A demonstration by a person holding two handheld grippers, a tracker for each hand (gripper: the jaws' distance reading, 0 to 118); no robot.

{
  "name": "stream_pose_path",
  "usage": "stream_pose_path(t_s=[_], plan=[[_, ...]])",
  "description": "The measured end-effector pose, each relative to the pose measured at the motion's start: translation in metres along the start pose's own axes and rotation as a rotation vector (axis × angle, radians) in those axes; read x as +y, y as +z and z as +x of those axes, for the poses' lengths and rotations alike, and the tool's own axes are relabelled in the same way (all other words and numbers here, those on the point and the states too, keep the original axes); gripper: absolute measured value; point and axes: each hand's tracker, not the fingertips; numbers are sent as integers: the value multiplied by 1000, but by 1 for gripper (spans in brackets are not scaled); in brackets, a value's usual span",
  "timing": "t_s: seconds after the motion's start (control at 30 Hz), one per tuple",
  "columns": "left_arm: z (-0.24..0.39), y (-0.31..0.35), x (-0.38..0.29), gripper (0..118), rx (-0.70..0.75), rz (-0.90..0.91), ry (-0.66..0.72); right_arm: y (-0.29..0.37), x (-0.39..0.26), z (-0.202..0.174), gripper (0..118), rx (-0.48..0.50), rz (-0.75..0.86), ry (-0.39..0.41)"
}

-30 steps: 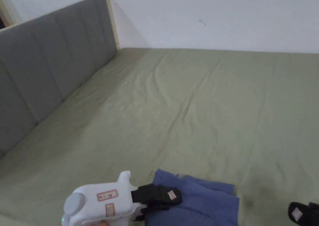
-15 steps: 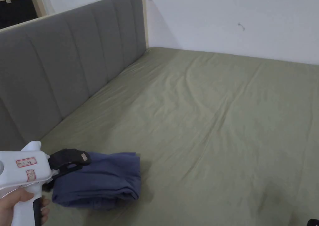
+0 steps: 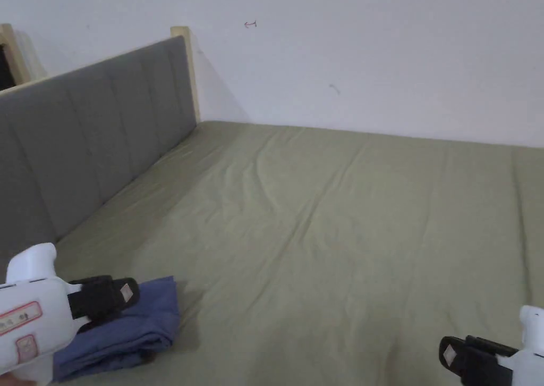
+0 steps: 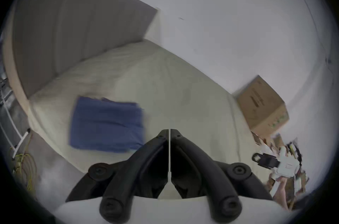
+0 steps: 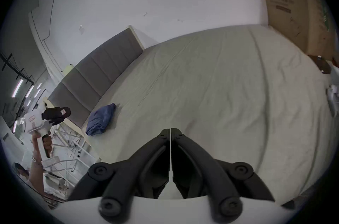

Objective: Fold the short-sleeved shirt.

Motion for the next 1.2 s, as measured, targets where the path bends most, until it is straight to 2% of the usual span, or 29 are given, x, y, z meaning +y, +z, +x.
stream_pose_path(t_s=[0.17,0.3,0.4,0.53,0.63,0.73,1.2], plan=[[103,-31,-46,0,-15,-2,-159,54,-1,11,0,-129,111,42],[183,-45,-70,0,-84,52,-275,93,8,14,0,-248,211,125],[239,-34,-76,0,-69,183,-412,127,11,12,0,-362,352,212],[286,-9,-82,0,-31,435,-583,160,11,7,0,-441,548,262],[301,1,-90,0,-1,566,-658,172,8,2,0,-496,652,292],[304,3,-100,0,7,584,-694,174,0,-4,0,-526,704,322],[288,4,-113,0,45,586,-668,169,-8,-14,0,-522,718,371]])
